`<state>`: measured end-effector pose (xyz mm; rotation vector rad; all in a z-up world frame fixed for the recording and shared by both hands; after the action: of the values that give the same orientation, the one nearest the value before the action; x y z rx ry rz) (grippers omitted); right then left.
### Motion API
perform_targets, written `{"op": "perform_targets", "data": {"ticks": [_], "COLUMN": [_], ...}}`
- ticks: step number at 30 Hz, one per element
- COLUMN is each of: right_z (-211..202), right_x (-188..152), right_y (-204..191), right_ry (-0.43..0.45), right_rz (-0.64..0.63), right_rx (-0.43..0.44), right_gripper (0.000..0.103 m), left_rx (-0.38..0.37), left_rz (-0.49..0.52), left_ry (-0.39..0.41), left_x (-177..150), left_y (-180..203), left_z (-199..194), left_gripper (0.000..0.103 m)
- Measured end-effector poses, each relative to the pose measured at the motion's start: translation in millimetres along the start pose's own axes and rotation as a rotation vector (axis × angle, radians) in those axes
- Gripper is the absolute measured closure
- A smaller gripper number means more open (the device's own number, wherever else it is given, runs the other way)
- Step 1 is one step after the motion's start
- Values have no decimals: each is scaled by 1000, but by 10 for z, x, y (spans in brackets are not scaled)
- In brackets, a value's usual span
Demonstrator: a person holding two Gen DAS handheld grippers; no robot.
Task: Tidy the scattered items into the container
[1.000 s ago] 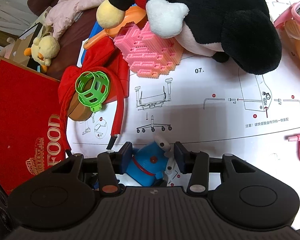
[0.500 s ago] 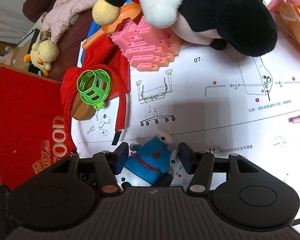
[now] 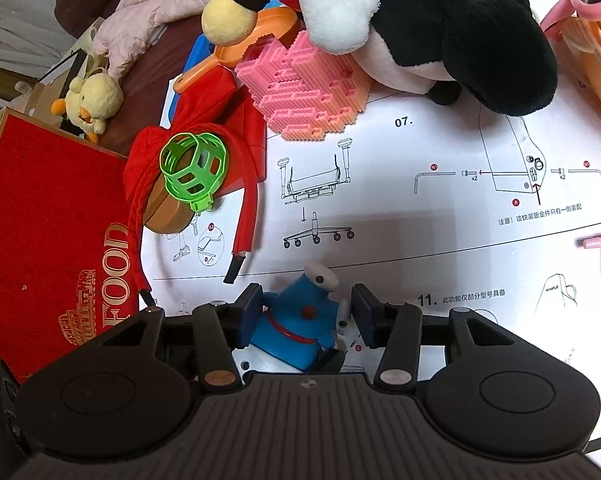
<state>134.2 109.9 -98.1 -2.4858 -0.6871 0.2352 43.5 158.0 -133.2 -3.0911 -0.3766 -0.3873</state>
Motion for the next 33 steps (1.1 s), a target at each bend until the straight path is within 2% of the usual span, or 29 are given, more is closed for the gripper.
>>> {"op": "perform_targets", "data": {"ticks": [10,15,19,33], "right_z": [-16,0,-7,-40], "right_x": [-22,-40,-42,-75], "right_y": [9,-9,-31,-96], "right_ry": [-7,-21,-7,-3], "right_rz": [12,16,0,-16], "right_rx": [2,10,-3,-19], "right_gripper": [49,44,48,48], "left_rx": [1,3,9,8], "left_rz": [4,10,15,2], "left_ry": [0,1,1,-7], "left_x": [-16,-15,-11,-30], "left_y": [16,19,24,38], "left_z": [-12,-8,-5,-32], "left_gripper": [50,50,50,50]}}
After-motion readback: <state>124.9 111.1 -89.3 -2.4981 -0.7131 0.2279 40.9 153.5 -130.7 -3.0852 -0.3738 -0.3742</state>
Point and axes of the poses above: each gripper's, at about its wrist camera, not at the fingertips, and z roughly the way its jaws point, y to its right, x to its top, the point moved 7 cm from there along z, roughly the way its jaws point, and after that the axes turned 14 degrees about -y, right-handed, at the moved point
